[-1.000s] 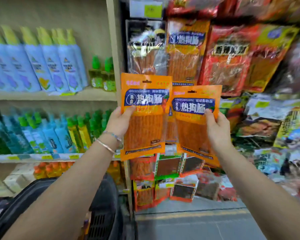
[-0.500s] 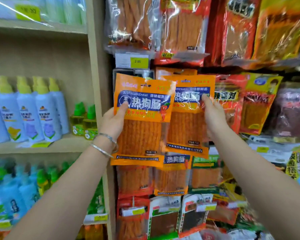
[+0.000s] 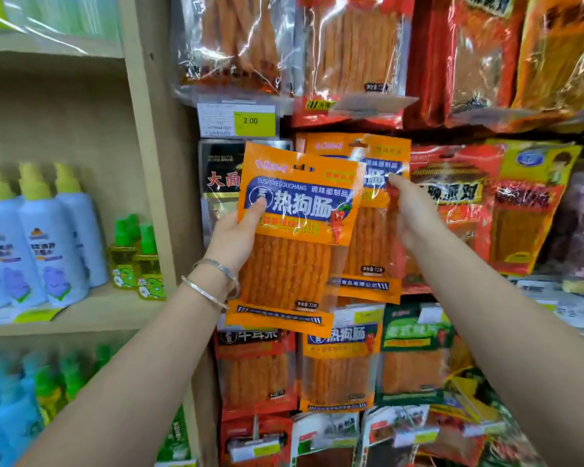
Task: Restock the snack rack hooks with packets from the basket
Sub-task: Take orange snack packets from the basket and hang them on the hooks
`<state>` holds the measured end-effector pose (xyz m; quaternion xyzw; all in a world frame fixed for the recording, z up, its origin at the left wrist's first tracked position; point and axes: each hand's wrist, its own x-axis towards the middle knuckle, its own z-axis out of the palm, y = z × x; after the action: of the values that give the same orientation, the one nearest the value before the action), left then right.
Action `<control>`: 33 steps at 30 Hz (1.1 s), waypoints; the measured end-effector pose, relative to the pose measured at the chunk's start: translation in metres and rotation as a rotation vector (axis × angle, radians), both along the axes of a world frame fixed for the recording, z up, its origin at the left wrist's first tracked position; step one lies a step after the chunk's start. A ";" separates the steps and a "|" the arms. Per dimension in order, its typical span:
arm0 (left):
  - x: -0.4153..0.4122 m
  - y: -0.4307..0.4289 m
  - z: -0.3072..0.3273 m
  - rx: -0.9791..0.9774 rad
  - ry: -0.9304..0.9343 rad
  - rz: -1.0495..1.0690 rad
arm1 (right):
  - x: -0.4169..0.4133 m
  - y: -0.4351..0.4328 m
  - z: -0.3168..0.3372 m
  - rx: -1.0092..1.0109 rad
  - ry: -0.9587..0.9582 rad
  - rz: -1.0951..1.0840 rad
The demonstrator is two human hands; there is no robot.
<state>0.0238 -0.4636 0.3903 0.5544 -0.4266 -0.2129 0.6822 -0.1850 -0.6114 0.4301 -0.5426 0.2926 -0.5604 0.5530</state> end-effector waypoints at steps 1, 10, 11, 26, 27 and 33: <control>-0.002 -0.001 0.000 0.010 0.000 -0.002 | -0.001 -0.001 -0.002 -0.020 0.023 -0.023; -0.031 -0.018 -0.009 0.061 -0.065 0.004 | -0.015 0.008 -0.038 -0.366 0.046 -0.350; -0.035 -0.020 -0.010 0.070 -0.073 0.010 | -0.015 0.010 -0.038 -0.346 0.049 -0.261; -0.067 -0.030 0.057 -0.225 -0.924 0.224 | -0.014 0.002 0.011 -0.476 0.132 -0.179; -0.069 -0.031 0.063 -0.226 -0.947 0.226 | -0.013 0.002 0.016 -0.475 0.121 -0.175; -0.077 -0.036 0.079 -0.180 -0.988 0.292 | -0.005 -0.007 0.037 -0.501 0.101 -0.193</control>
<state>-0.0534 -0.4999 0.4689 0.5814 -0.6325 0.2090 0.4672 -0.1902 -0.6181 0.4675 -0.6594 0.2226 -0.6377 0.3302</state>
